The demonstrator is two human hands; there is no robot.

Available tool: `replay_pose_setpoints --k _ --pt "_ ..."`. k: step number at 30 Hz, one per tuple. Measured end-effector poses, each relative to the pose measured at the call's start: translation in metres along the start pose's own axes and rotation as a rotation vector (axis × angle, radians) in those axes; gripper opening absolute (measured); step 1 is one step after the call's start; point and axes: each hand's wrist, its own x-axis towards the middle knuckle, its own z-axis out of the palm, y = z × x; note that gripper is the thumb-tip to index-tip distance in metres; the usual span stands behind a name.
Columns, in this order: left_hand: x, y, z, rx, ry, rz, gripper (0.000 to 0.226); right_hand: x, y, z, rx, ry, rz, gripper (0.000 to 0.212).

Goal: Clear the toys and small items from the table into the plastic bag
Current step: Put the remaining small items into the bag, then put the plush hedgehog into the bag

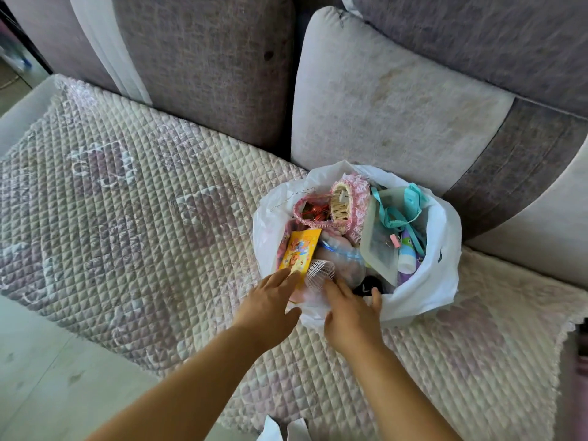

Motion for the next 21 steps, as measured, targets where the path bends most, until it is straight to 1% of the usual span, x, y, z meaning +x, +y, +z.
replay_pose_setpoints --k 3,5,8,11,14,16,18,21 --pt "-0.018 -0.004 -0.011 -0.043 0.064 -0.008 0.06 -0.014 -0.006 -0.015 -0.027 0.049 0.03 0.053" --pt "-0.035 -0.009 -0.021 -0.061 0.097 -0.016 0.056 -0.026 -0.016 -0.025 -0.027 0.114 0.017 0.042" --pt "-0.069 -0.023 -0.041 -0.108 0.172 -0.04 0.05 -0.046 -0.05 -0.043 0.071 0.242 -0.084 0.029" --pt "-0.111 -0.044 -0.063 -0.155 0.259 -0.102 0.046 -0.067 -0.101 -0.053 0.178 0.303 -0.21 0.023" --pt "-0.164 -0.078 -0.082 -0.17 0.321 -0.208 0.04 -0.095 -0.159 -0.055 0.246 0.29 -0.272 0.028" --pt "-0.209 -0.108 -0.093 -0.156 0.333 -0.287 0.033 -0.118 -0.202 -0.052 0.262 0.273 -0.356 0.02" --pt "-0.26 -0.14 -0.1 -0.111 0.335 -0.344 0.029 -0.144 -0.245 -0.045 0.229 0.24 -0.458 0.012" --pt "-0.338 -0.188 -0.101 -0.086 0.357 -0.428 0.029 -0.183 -0.302 -0.026 0.164 0.177 -0.565 0.015"
